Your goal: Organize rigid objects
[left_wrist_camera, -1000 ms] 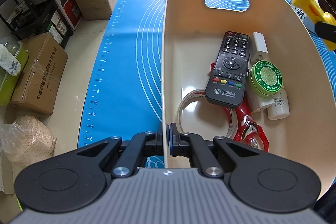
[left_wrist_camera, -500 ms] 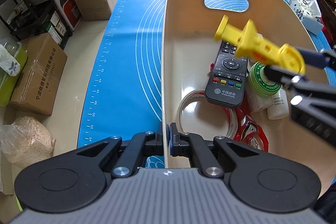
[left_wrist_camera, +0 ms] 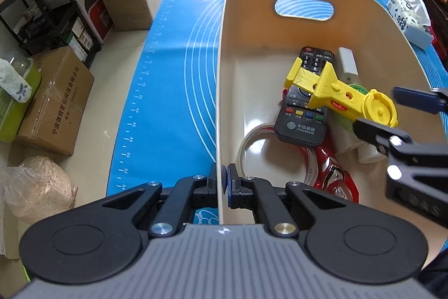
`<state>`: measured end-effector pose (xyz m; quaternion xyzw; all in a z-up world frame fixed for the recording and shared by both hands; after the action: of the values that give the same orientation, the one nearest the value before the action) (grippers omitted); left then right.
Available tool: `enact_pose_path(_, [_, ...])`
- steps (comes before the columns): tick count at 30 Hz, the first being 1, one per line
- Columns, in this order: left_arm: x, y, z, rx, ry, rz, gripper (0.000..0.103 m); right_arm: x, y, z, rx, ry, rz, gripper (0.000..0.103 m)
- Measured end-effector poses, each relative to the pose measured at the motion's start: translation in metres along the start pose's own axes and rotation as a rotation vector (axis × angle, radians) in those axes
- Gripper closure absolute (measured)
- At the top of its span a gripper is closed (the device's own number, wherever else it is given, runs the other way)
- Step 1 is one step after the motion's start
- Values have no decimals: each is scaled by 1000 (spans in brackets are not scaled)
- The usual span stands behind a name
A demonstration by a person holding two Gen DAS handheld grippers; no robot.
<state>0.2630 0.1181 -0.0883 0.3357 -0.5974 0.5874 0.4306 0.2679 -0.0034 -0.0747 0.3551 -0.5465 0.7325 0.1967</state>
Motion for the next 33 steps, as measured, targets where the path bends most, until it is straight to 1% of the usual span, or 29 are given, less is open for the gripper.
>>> enact_pose_path(1, [2, 0, 1, 1, -4, 7, 96, 6, 0, 1, 8, 2, 18, 33])
enact_pose_path(3, [9, -3, 3, 1, -11, 32, 80, 19, 1, 6, 22, 16, 47, 28])
enact_pose_path(4, [13, -4, 5, 2, -12, 50, 56, 25, 1, 9, 19, 20, 58, 26])
enact_pose_path(5, [19, -5, 7, 2, -15, 72, 39, 32, 1, 13, 10, 21, 68, 23])
enact_pose_path(7, [31, -8, 13, -3, -16, 115, 33, 48, 1, 22, -14, 32, 88, 19])
enact_pose_path(9, [42, -9, 19, -7, -9, 139, 32, 63, 2, 34, -42, 42, 113, 9])
enact_pose_path(11, [54, -10, 26, -5, -13, 165, 31, 78, 5, 45, -78, 48, 135, 6])
enact_pose_path(17, [88, -2, 42, -1, -23, 238, 31, 111, 16, 72, -173, 52, 159, 5])
enact_pose_path(20, [103, 4, 51, -4, -34, 263, 31, 127, 24, 80, -193, 60, 171, 5])
enact_pose_path(24, [119, 14, 68, -17, -29, 280, 31, 146, 36, 86, -214, 65, 184, 5])
enact_pose_path(33, [154, 50, 104, -47, -59, 352, 30, 191, 72, 100, -262, 102, 211, 5])
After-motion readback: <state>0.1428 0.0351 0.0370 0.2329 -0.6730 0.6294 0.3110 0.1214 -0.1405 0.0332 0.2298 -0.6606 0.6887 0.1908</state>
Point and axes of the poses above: each gripper's, at about its wrist camera, not at the fingertips, and x roughly against the way its jaws point, z to its right, y to its underside, the point moved 6 cm from there along -x, roughly the way its jaws point, and after that the axes turned 7 degrees about y, right-handed, at the moved point
